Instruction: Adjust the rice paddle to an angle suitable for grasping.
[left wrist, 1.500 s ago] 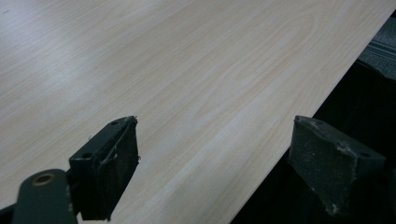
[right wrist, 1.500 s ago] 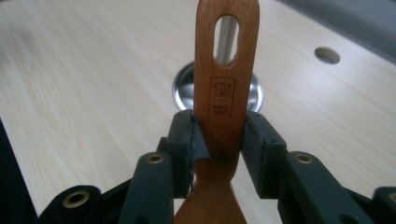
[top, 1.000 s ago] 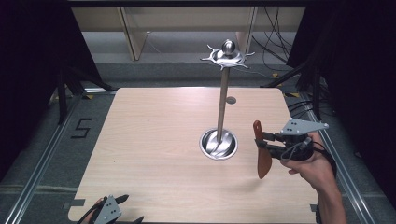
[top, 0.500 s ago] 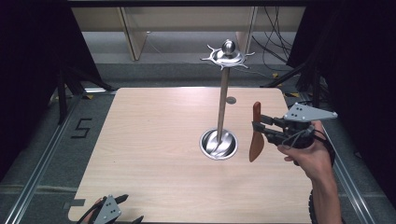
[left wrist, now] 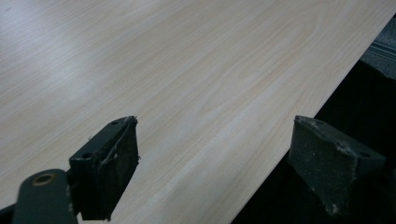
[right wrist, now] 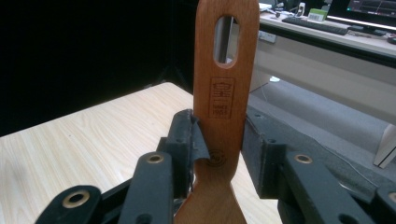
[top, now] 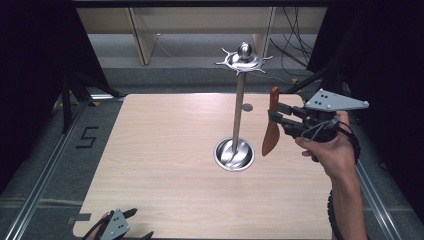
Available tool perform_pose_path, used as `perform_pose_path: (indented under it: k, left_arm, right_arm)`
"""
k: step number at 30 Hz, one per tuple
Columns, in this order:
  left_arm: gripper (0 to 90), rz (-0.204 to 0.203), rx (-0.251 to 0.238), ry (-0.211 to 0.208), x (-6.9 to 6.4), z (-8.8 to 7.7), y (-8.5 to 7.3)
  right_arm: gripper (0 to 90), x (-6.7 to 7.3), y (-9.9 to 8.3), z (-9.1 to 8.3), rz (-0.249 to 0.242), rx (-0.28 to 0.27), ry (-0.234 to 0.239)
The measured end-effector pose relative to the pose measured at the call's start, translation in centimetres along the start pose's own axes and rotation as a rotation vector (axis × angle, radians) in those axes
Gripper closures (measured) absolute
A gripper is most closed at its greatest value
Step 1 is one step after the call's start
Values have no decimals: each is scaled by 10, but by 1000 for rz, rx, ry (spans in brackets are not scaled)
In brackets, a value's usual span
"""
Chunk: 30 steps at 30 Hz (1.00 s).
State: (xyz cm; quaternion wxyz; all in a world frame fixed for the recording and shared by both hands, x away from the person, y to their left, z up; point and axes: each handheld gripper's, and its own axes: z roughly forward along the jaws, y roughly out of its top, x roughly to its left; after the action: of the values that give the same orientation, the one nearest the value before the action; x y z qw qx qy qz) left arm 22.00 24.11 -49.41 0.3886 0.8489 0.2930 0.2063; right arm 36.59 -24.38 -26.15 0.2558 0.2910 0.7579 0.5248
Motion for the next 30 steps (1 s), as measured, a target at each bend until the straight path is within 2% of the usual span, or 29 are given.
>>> perform_pose_path:
  k: [2,6,7,10,14,15,16,17,19,20,21,22,23,26,30]
  left_arm:
    - [152,-3,0,-1,0,0,0]
    - [152,-50,-14,-14,-3,2,-1]
    - [152,-32,-1,-19,-2,1,-1]
    - [153,-38,1,-20,-3,1,-1]
    - [152,-8,0,-4,0,0,0]
    - [152,-34,-10,-8,-2,2,-1]
    - [152,-34,-10,-8,-2,2,-1]
    - [152,-52,-14,-15,-4,2,-1]
    - [152,-50,-13,-16,-4,2,-1]
    - [152,-25,1,-18,-2,1,-1]
    - [152,-49,-13,-15,-3,2,-1]
    - [152,-49,-13,-15,-3,2,-1]
    - [152,-16,-5,-15,-1,1,0]
    - [152,-20,-3,-10,-2,1,-1]
    - [152,-6,0,-5,0,0,0]
  right_arm:
    - [665,-1,6,0,-5,-9,-19]
    - [665,-3,11,0,-1,-18,-23]
    - [665,-3,13,0,4,-26,-32]
    - [665,-3,16,1,0,-33,-30]
    - [665,-2,23,1,-4,-32,-35]
    - [665,-3,25,2,-3,-37,-38]
    - [665,-3,25,2,-3,-37,-38]
    - [665,-3,27,4,0,-34,-40]
    - [665,-3,29,6,5,-36,-36]
    - [665,-4,30,6,-2,-35,-39]
    - [664,-3,31,6,4,-36,-37]
    - [665,-3,32,7,3,-38,-40]
    - [665,-3,33,9,6,-40,-41]
    - [664,-2,37,12,2,-32,-40]
    - [665,-1,40,17,10,-15,-43]
